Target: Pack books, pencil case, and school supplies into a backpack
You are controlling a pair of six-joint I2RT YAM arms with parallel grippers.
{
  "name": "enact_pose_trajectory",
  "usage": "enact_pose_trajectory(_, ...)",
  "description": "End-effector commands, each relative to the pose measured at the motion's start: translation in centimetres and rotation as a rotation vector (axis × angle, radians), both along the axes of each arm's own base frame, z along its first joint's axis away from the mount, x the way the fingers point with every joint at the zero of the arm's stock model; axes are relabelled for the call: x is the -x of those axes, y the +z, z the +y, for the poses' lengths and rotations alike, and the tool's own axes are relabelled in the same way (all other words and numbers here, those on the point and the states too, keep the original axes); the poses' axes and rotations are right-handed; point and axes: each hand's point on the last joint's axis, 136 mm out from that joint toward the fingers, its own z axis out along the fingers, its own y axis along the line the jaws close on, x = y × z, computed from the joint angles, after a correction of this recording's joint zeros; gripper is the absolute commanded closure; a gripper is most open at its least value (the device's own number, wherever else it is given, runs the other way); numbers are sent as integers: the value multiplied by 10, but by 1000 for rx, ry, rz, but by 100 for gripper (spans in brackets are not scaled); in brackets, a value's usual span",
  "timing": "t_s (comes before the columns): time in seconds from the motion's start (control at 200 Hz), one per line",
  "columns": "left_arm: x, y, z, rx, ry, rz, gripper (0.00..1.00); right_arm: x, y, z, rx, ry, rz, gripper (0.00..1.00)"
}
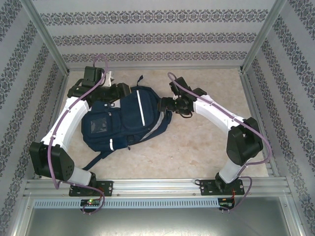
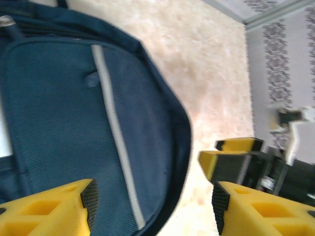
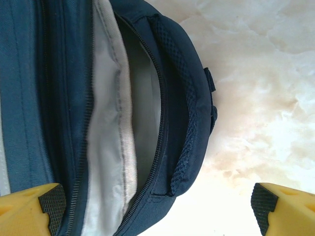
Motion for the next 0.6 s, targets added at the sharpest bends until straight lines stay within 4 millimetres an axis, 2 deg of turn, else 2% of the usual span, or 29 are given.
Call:
enact_pose_trajectory(0.0,24,-31,30,-67,158,139,37,0,20,1,-12,-12,-95,2)
enact_pose_trajectory(0.16,68,-66,46,-56,316,290,43,16,22,24,-49,48,-120,2)
enact_pose_trajectory(0.325,119,-86,58,6,470,386,47,36,18,49,-24,125,-151,4)
enact_pose_trajectory(0.505,173,-126,50,143,561,543,50,66,12,82,-18,200,-167,11)
enact_pose_trajectory(0.595,186,-145,46,195,583,576,49,82,12,93,0,205,-180,14)
